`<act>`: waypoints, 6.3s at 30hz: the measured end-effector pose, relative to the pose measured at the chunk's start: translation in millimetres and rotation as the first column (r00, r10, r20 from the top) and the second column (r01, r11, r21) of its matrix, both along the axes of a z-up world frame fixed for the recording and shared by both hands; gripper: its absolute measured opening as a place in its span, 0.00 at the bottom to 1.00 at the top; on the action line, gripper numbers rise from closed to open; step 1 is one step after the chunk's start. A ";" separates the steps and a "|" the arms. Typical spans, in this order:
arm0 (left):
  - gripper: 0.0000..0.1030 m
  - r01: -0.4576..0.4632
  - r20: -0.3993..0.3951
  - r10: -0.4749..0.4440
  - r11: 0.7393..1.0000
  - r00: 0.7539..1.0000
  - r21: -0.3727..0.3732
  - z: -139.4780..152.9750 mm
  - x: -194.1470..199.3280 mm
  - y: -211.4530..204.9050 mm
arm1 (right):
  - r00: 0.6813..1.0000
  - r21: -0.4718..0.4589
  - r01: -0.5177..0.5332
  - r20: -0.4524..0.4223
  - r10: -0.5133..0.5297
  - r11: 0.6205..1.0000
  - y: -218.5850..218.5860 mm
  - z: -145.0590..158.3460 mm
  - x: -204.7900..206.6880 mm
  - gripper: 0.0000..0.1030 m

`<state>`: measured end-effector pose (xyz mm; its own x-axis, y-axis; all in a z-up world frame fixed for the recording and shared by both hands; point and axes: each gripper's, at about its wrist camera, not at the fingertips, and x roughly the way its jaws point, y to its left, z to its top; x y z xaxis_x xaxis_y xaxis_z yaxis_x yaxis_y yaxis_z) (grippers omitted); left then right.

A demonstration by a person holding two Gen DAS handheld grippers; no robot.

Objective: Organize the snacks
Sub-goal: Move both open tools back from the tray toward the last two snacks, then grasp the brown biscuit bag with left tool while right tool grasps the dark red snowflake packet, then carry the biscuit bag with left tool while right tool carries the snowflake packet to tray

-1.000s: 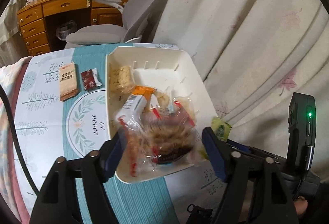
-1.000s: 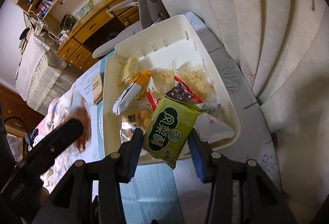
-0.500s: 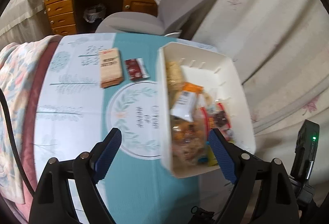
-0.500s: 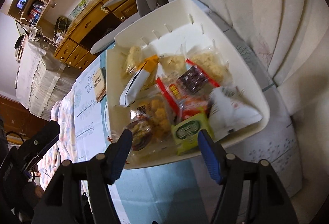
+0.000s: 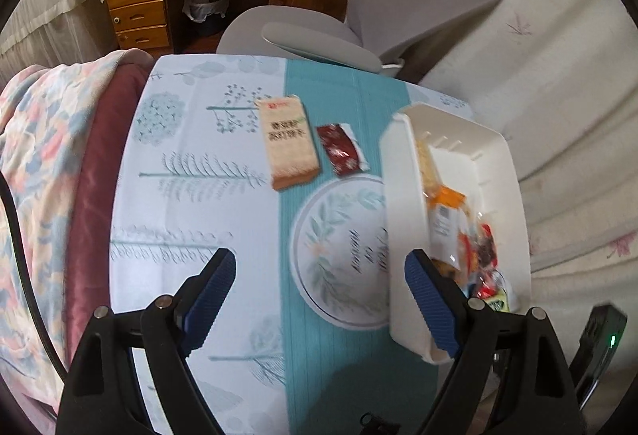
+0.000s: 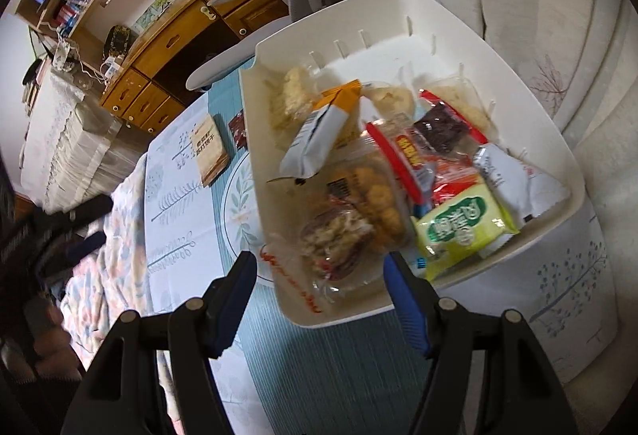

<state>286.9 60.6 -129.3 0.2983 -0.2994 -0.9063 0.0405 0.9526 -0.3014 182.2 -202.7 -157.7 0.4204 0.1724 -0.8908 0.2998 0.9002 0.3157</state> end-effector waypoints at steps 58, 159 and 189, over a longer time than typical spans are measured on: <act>0.51 -0.034 -0.300 0.050 0.998 0.953 0.059 -157.2 205.3 -15.7 | 0.879 -0.519 -0.446 -0.101 0.465 0.730 150.4 -71.1 211.4 0.44; 0.55 0.046 -0.204 -0.031 0.996 0.978 0.072 -130.4 126.2 57.7 | 0.901 -0.383 -0.432 -0.145 0.408 0.817 148.4 -90.0 213.1 0.08; 0.54 0.061 0.101 -0.055 0.996 0.993 -0.061 1.9 -42.8 8.8 | 0.901 -0.224 -0.420 0.009 0.433 0.879 58.9 29.6 79.6 0.07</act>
